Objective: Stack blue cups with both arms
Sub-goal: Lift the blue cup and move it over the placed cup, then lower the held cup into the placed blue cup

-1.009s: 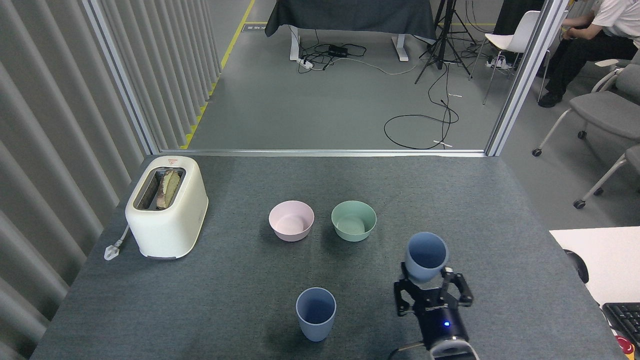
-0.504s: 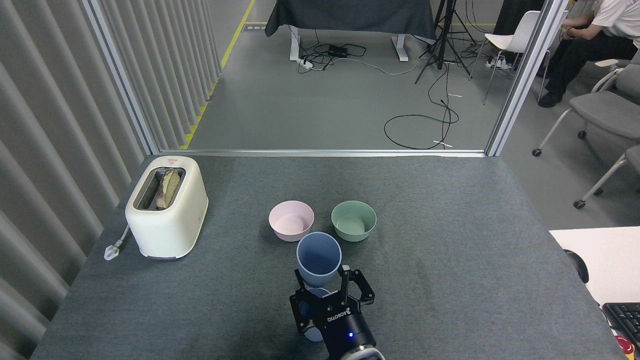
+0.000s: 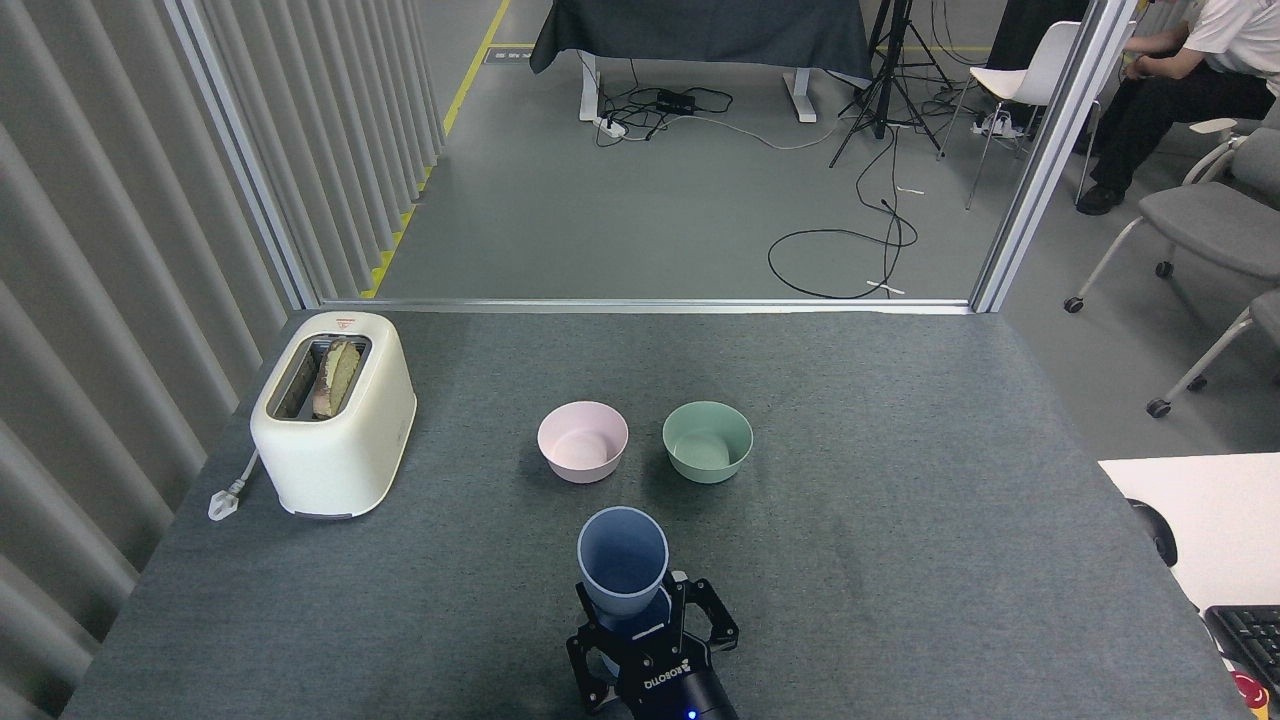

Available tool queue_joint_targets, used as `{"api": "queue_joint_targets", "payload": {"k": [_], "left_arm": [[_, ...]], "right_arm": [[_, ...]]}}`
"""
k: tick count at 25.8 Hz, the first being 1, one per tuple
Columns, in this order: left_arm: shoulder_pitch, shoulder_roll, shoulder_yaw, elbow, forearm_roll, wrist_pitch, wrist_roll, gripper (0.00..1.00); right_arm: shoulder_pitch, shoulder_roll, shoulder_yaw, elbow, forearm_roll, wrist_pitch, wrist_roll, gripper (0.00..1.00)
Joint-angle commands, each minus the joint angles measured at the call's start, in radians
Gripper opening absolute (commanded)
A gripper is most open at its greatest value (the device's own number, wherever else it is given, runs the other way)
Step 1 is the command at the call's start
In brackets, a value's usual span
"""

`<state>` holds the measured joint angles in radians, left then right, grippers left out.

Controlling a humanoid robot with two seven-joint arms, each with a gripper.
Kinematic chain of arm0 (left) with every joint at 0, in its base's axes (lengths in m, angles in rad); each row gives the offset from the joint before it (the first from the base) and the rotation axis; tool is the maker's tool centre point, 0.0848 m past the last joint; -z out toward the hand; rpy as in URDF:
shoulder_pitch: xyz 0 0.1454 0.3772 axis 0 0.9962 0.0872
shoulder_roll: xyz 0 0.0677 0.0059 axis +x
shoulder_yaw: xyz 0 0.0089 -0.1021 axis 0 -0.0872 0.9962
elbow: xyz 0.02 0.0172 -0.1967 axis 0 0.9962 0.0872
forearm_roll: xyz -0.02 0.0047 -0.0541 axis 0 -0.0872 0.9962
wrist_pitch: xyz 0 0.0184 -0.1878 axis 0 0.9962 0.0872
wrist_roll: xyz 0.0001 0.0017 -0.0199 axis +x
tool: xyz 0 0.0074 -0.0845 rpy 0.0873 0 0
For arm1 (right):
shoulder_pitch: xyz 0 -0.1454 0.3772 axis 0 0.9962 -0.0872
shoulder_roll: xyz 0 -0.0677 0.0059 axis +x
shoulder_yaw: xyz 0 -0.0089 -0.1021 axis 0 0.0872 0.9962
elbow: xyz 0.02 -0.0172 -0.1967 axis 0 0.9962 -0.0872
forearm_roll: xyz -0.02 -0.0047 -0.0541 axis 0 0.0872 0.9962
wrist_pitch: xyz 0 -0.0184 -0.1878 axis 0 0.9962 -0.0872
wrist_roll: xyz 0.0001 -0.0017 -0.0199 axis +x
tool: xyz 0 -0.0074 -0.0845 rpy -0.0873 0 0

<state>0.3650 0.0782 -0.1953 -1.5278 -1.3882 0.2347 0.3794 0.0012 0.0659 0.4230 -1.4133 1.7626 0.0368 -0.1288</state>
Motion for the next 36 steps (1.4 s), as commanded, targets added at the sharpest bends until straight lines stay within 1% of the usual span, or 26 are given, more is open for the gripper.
{"api": "queue_joint_targets", "payload": {"k": [1, 23, 24, 25, 26, 27, 33, 36], "left_arm": [[0.0, 0.0, 0.004, 0.0, 0.0, 0.0, 0.0, 1.0], [0.0, 0.002, 0.004, 0.002, 0.021, -0.001, 0.001, 1.0], [0.0, 0.002, 0.004, 0.002, 0.021, -0.001, 0.001, 1.0], [0.0, 0.002, 0.004, 0.002, 0.021, -0.001, 0.001, 1.0], [-0.001, 0.002, 0.004, 0.002, 0.021, -0.001, 0.001, 1.0], [-0.001, 0.002, 0.004, 0.002, 0.021, -0.001, 0.001, 1.0], [-0.001, 0.002, 0.004, 0.002, 0.021, -0.001, 0.001, 1.0], [0.002, 0.002, 0.005, 0.002, 0.021, -0.001, 0.003, 1.0]], "right_arm": [[-0.001, 0.0, -0.004, 0.01, 0.0, 0.0, -0.005, 0.74], [0.02, -0.003, -0.013, 0.037, -0.006, 0.002, -0.014, 0.76], [0.019, -0.003, -0.013, 0.037, -0.006, 0.002, -0.014, 0.78], [0.02, -0.003, -0.015, 0.037, -0.008, 0.003, -0.014, 0.86], [0.02, -0.001, -0.016, 0.037, -0.009, 0.006, -0.014, 0.98], [0.02, -0.001, -0.016, 0.036, -0.011, 0.005, -0.014, 1.0], [0.019, 0.0, -0.012, 0.034, -0.009, 0.0, -0.014, 1.0], [0.017, 0.002, -0.012, 0.011, -0.009, 0.0, -0.022, 1.0]]}}
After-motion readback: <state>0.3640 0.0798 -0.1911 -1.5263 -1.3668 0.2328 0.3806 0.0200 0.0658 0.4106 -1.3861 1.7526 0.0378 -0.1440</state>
